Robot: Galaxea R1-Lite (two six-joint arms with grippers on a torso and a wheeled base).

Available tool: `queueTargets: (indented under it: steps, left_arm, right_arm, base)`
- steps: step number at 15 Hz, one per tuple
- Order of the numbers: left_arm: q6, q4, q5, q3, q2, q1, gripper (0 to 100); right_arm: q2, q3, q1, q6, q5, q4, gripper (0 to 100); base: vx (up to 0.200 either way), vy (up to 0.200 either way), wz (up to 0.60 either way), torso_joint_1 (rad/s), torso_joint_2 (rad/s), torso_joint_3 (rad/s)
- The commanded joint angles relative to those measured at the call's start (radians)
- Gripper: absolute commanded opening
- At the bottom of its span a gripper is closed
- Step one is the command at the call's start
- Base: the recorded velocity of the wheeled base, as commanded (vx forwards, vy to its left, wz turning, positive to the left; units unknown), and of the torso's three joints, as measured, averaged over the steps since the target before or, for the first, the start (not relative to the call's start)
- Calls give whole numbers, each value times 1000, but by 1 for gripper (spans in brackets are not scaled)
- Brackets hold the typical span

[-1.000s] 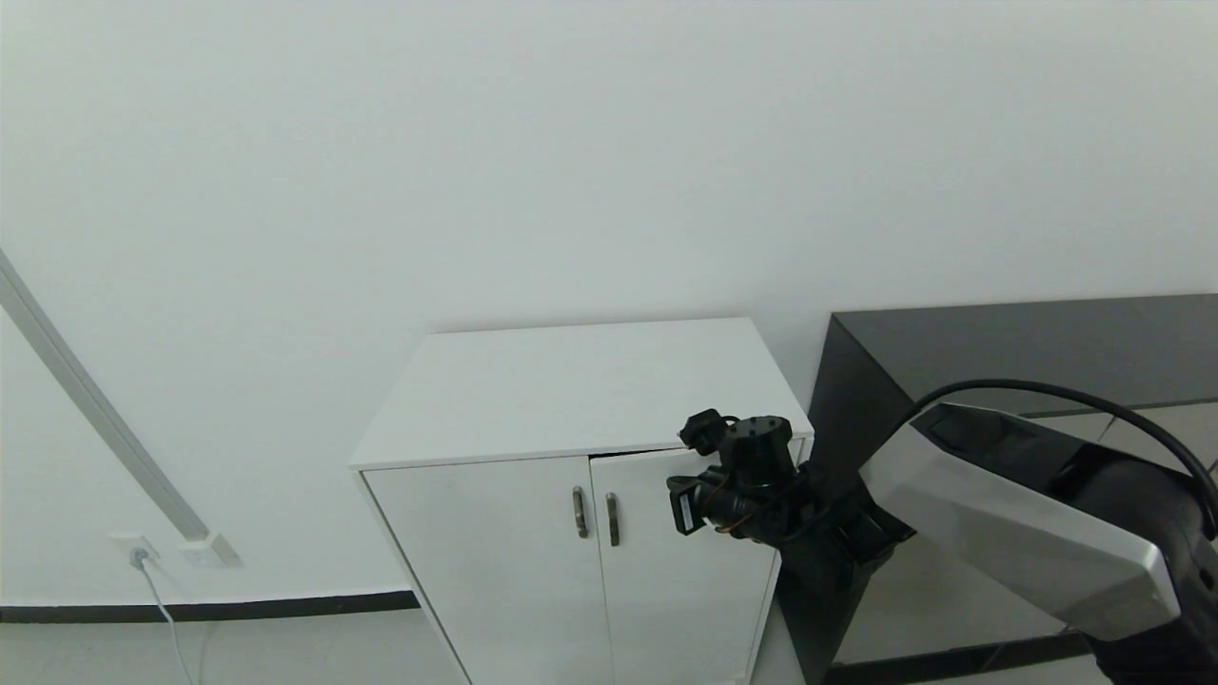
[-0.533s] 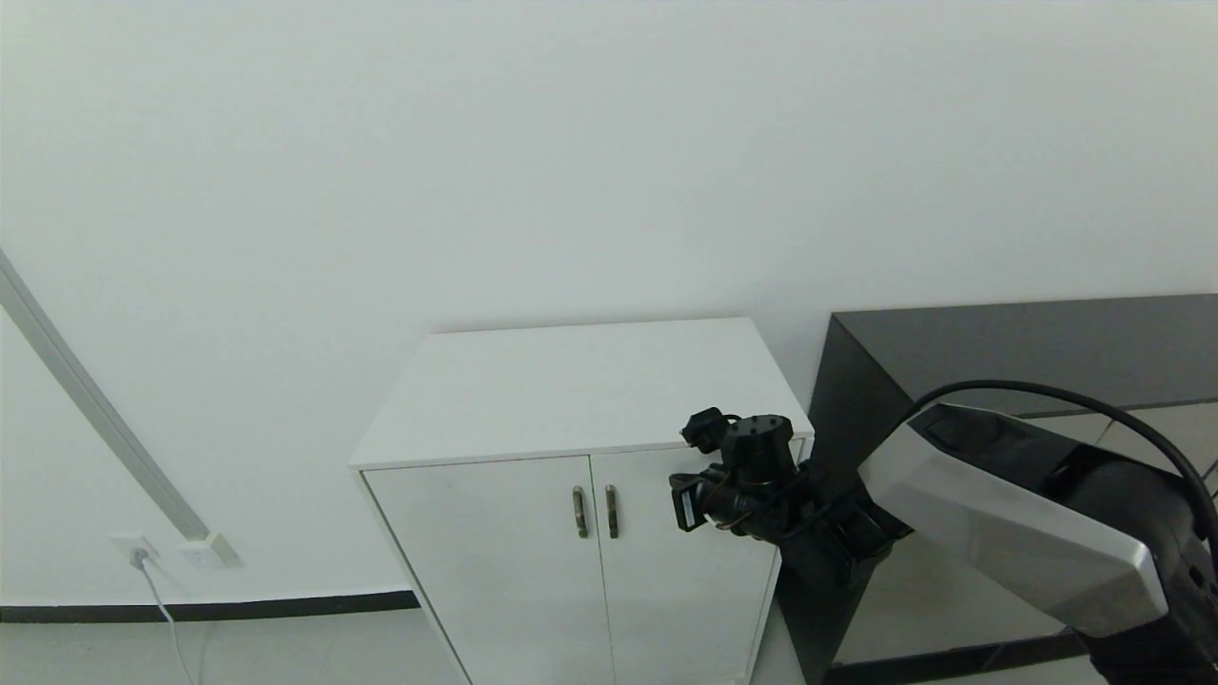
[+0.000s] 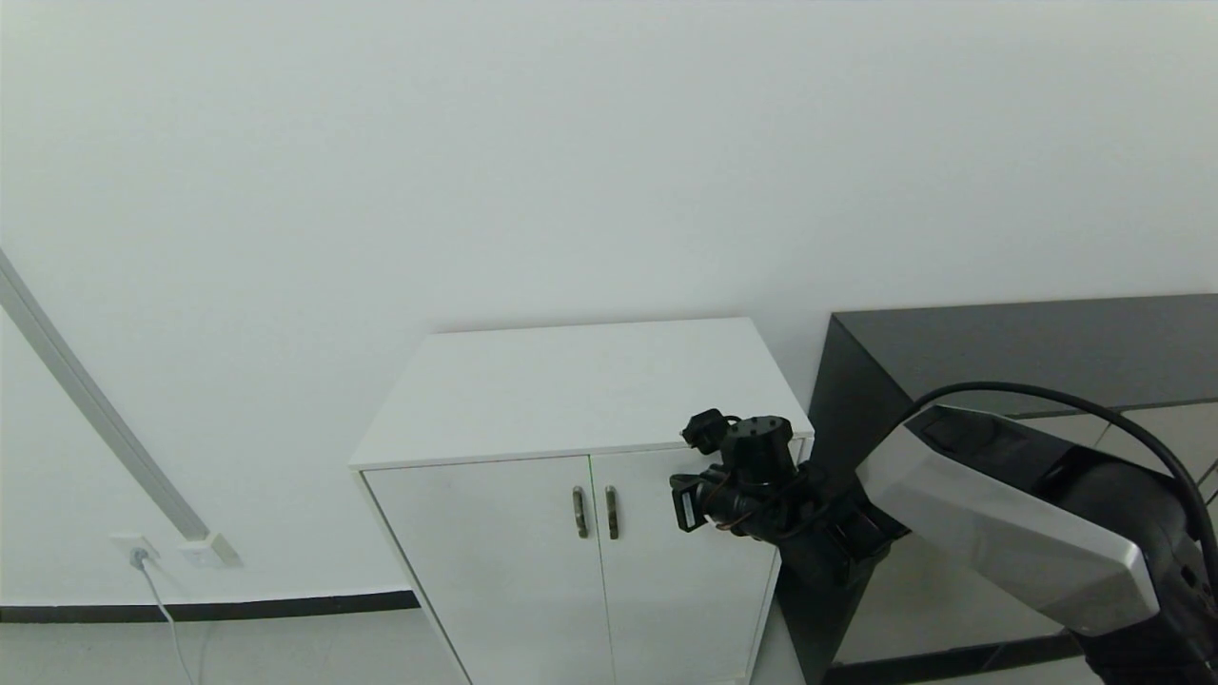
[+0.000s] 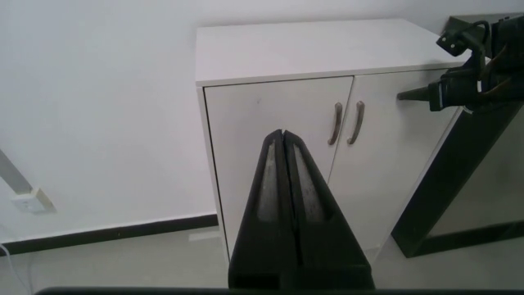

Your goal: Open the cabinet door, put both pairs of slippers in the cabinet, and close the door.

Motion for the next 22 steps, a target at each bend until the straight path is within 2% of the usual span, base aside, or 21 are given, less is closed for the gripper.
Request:
queueTargets:
  steps: [1,6,9,14,17,22]
  left_arm:
    - [0,0,0,-1,0,1,0]
    - [0,0,0,1,0,1,0]
    - [0,0,0,-1,0,1,0]
    - [-1,0,0,1,0,0,0]
    - [-1,0,0,1,0,1,0]
    - [-1,0,0,1,0,0,0]
  right_arm:
    - [11,-11,-4,0,0,0,0]
    - [19,-26,-10,0,0,7,0]
    - [-16,22,-7,0,0,0,0]
    - [-136,190,-5,2,-1,-83,0]
    - [-283,361,-64,10,-50,-112,0]
    - [-435,558,-147,8,-106,-158,0]
  base:
    - [0,0,0,0,0,0]
    - [0,0,0,0,0,0]
    - [0,0,0,0,0,0]
    - [0,0,0,0,0,0]
    - [0,0,0,0,0,0]
    - [0,0,0,0,0,0]
